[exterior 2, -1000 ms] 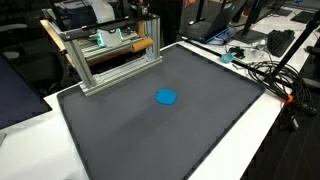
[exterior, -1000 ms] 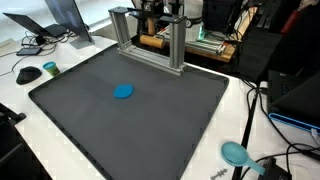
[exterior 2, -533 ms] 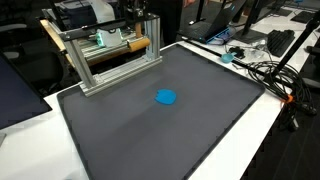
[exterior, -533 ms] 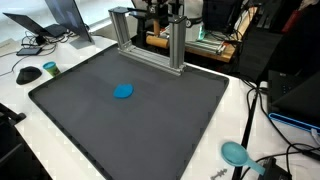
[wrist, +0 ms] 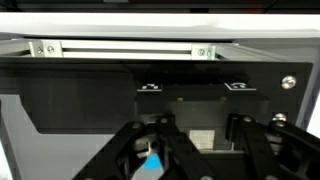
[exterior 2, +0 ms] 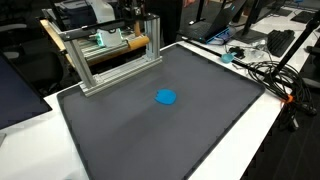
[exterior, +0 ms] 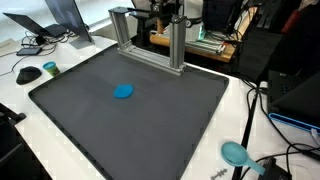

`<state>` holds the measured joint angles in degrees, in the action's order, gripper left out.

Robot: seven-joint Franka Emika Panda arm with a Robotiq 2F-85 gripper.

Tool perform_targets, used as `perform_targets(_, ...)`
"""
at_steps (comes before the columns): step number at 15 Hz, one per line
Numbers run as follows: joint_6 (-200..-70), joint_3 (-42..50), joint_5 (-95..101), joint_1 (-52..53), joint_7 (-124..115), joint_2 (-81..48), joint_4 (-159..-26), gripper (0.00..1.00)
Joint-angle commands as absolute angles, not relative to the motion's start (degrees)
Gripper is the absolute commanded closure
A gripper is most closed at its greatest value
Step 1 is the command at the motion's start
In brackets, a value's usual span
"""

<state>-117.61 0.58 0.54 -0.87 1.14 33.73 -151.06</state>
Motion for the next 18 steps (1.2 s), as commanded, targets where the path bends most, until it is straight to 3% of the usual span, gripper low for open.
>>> perform_targets(1, -115.52, 0.64, 0.22, -0.9, 0.33, 38.03, -153.65, 0.78)
perform_targets(2, -115.58, 0.51, 0.39, -1.03, -0.1, 38.32, -153.82, 0.78)
perform_targets(3, -115.44, 0.33, 0.63, -1.15, -0.51, 38.53, -153.85, 0.28)
perform_targets(4, -115.48, 0.21, 0.83, -1.19, -0.73, 38.7, -153.95, 0.27)
perform_targets(8, -117.06, -0.34, 2.35, -1.45, -0.93, 39.59, -154.1, 0.02)
perform_targets(18, -117.75, -1.84, 3.06, -0.62, -0.19, 39.94, -152.44, 0.0)
